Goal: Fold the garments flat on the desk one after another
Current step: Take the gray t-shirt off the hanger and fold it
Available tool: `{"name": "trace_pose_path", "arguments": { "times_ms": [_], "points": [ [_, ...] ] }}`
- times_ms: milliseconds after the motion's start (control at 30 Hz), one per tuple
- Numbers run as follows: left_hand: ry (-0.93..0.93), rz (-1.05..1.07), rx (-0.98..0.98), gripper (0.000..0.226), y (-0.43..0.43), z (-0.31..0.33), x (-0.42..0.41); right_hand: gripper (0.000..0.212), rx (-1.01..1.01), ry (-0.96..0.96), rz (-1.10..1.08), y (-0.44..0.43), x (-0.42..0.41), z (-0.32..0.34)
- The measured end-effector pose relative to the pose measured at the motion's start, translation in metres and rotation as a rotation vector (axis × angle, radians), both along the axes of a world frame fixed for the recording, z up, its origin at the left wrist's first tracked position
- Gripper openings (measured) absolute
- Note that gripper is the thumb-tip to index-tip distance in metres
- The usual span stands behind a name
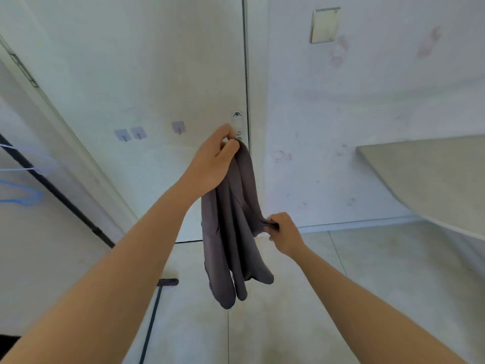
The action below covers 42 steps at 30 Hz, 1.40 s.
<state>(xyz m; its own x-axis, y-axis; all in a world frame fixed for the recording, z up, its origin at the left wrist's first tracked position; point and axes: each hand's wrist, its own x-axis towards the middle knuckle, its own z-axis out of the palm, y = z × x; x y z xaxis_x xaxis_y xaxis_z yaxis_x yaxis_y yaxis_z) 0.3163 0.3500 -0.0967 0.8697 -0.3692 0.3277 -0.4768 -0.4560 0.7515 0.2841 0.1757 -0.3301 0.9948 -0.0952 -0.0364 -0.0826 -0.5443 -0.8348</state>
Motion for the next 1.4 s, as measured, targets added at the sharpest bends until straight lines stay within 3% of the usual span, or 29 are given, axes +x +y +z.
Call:
{"name": "trace_pose_path", "arguments": {
  "times_ms": [67, 167, 233, 333, 400, 600, 767, 800, 1033, 1167, 1333, 1400],
  "points": [
    [0.046, -0.017, -0.013, 0.017, -0.038, -0.006, -0.009, 0.014, 0.174, 0.067, -0.178, -0.055, -0.029, 0.007],
    [0.171, -0.041, -0.043, 0.019, -0.094, -0.022, -0.022, 0.013, 0.466, 0.082, -0.461, -0.144, -0.082, 0.021],
    [0.274, -0.077, -0.05, 0.018, -0.138, -0.035, -0.036, 0.014, 0.508, 0.026, -0.573, -0.206, -0.123, 0.032],
    [0.388, -0.149, -0.048, 0.019, -0.196, -0.057, -0.054, 0.026, 0.37, -0.09, -0.715, -0.288, -0.176, 0.051],
    [0.389, -0.197, 0.028, 0.036, -0.23, -0.07, -0.062, 0.032, 0.258, -0.179, -0.79, -0.332, -0.207, 0.066],
    [0.26, -0.565, 0.478, 0.042, -0.326, -0.084, -0.072, 0.022, -0.014, -0.371, -0.936, -0.43, -0.266, 0.108],
    [0.034, -0.586, 0.628, 0.021, -0.412, -0.089, -0.064, 0.019, -0.198, -0.416, -1.026, -0.497, -0.304, 0.137],
    [-0.017, -0.593, 0.638, 0.026, -0.437, -0.089, -0.061, 0.019, -0.226, -0.431, -1.053, -0.514, -0.311, 0.144],
    [-0.234, -0.552, 0.513, 0.043, -0.585, -0.076, -0.026, 0.014, -0.387, -0.399, -1.133, -0.622, -0.312, 0.186],
    [-0.232, -0.453, 0.318, 0.018, -0.662, -0.058, 0.009, 0.018, -0.471, -0.325, -1.184, -0.685, -0.291, 0.209],
    [-0.417, -0.342, 0.232, 0.022, -0.755, -0.01, 0.044, 0.03, -0.53, -0.336, -1.232, -0.758, -0.262, 0.234],
    [-0.411, -0.325, 0.17, 0.019, -0.791, 0.008, 0.058, 0.028, -0.558, -0.35, -1.224, -0.786, -0.249, 0.245]
  ]
}}
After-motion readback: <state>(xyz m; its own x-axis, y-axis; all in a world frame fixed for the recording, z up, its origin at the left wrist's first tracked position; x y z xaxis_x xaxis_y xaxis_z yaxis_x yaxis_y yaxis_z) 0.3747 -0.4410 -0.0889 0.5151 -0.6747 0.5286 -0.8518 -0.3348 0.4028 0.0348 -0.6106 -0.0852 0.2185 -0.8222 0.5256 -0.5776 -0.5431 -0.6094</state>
